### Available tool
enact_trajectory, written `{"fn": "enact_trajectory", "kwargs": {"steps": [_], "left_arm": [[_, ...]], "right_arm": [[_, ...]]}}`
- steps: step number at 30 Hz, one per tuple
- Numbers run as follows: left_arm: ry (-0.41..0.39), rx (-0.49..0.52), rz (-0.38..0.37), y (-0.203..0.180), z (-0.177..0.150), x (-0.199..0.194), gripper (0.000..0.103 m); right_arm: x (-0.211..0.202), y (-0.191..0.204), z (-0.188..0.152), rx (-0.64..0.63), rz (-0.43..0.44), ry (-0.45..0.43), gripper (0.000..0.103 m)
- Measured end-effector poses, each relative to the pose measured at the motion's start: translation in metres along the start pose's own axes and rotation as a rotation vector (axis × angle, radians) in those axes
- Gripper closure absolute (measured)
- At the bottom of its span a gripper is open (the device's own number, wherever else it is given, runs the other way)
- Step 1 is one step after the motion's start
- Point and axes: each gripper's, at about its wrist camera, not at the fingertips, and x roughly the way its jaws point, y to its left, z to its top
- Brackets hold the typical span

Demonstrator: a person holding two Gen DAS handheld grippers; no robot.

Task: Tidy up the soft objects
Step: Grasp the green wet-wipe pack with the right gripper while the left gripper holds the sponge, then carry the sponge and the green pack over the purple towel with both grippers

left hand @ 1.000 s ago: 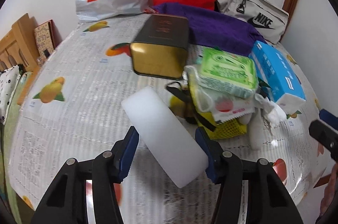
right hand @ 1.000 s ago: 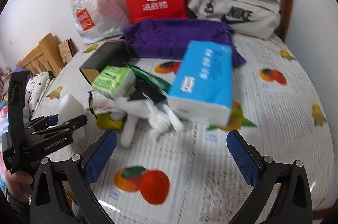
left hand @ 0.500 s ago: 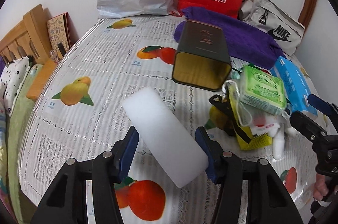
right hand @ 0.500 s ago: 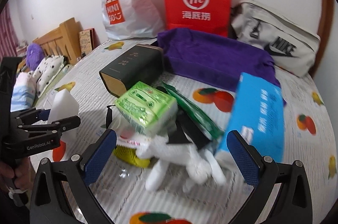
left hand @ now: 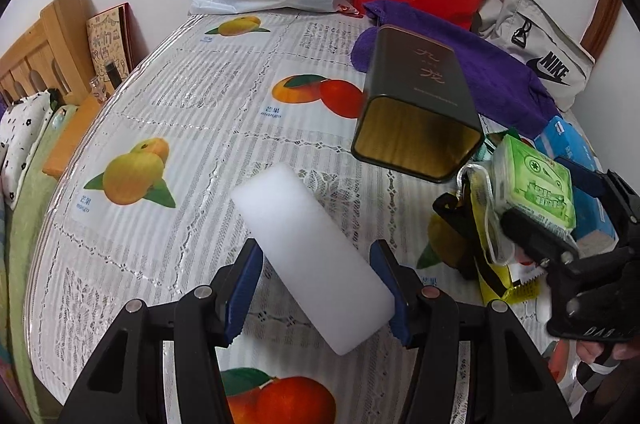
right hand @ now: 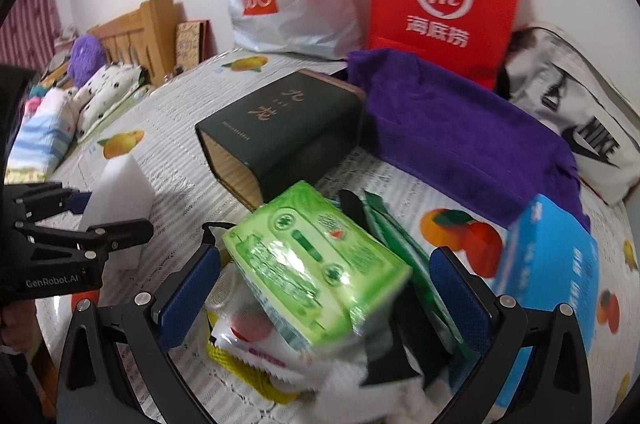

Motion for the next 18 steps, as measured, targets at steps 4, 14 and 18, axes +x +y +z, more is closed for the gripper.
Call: {"fn": "enact_trajectory", "kwargs": {"steps": [4, 14, 18], "left_arm": [[0.002, 0.004, -0.001, -0.001, 0.002, 0.001, 0.049], [-0.007, 0.015, -0.009, -0.005, -0.002, -0.012, 0.049], [-0.017, 0.023, -0.031, -0.011, -0.005, -0.020, 0.049]], "right_arm": [[-0.001, 0.006, 0.000, -0.038, 0.005, -0.018, 0.019], [-0.037, -0.004, -0.002, 0.030, 0.010, -0.087, 0.020], [-0.059, -0.013, -0.012, 0.077, -0.018, -0.092, 0.020]]}}
